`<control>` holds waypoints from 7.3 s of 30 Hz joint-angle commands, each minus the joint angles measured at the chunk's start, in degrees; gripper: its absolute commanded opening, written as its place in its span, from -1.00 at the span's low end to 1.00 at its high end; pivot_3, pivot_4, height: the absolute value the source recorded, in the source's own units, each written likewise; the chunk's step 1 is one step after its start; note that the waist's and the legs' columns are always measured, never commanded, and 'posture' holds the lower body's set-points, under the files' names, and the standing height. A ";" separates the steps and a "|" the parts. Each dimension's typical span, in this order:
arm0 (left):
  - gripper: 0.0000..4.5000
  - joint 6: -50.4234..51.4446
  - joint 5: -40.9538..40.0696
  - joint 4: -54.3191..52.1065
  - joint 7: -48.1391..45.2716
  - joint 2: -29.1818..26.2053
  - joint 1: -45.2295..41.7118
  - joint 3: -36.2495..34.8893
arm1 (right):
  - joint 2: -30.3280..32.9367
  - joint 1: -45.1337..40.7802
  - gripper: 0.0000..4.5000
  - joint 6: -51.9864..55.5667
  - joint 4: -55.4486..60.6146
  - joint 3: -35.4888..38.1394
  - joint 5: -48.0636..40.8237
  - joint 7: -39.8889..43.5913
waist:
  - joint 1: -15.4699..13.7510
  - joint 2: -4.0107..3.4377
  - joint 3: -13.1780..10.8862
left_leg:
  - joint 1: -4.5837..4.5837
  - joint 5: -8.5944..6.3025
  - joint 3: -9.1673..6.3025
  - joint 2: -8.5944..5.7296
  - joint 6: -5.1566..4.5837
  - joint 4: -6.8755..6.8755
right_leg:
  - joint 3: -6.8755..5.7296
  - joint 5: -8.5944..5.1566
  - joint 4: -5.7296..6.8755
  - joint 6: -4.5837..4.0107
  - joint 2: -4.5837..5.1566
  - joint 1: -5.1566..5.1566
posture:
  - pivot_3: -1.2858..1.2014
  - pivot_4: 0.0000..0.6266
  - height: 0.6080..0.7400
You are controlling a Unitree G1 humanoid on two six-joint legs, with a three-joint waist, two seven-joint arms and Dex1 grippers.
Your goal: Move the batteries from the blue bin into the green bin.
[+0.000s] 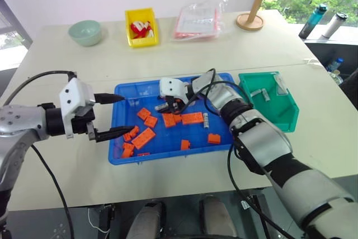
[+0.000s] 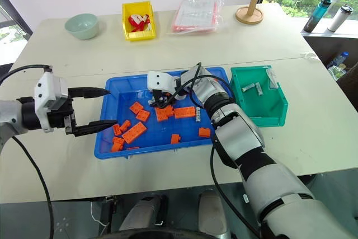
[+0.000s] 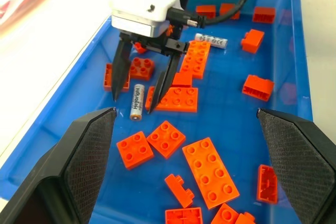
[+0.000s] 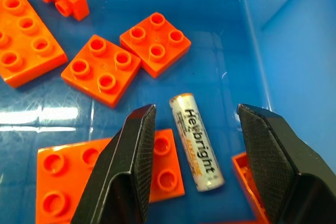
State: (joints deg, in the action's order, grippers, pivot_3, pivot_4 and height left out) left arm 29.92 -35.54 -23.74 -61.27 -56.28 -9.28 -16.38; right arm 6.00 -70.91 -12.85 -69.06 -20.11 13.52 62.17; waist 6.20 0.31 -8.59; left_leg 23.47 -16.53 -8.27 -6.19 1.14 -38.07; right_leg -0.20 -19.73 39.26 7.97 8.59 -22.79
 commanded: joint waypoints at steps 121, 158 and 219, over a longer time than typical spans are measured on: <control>1.00 -4.10 2.58 11.37 -0.13 8.80 -9.29 7.29 | 42.54 31.91 -0.98 80.17 85.30 33.29 -18.13 -3.02 | -3.77 0.01 0.07 | 0.24 -0.02 -0.01 -0.19 -0.04 -0.11 | 0.05 0.01 -0.01 -0.01 0.15 0.01 | 0.03 -0.52 0.67; 1.00 -1.72 2.27 5.23 2.20 10.69 -9.88 7.64 | 37.12 28.89 0.42 101.51 97.81 21.08 -33.25 -13.80 | -3.70 0.07 0.06 | 0.10 -0.03 0.23 0.04 -0.07 -0.06 | 0.02 0.01 -0.09 0.01 0.09 0.09 | 0.03 -0.52 0.67; 1.00 -1.13 1.80 6.70 1.60 13.79 -14.63 12.86 | 40.71 34.72 -0.99 91.33 79.70 10.86 -102.93 -90.40 | -5.19 0.24 0.14 | 0.00 -0.05 0.11 -0.07 -0.13 -0.17 | -0.04 0.01 -0.26 0.01 0.09 0.51 | 0.03 -0.52 0.67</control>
State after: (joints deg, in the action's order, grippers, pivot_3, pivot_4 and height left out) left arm 29.45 -33.16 -16.02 -59.57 -41.84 -23.27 -1.55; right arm 46.54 -36.18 77.56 9.09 -10.63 -89.93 -30.12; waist 1.00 0.55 -8.45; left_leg 23.46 -16.58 -8.16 -6.25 1.00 -38.23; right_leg -0.24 -19.72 39.00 7.98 8.68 -22.29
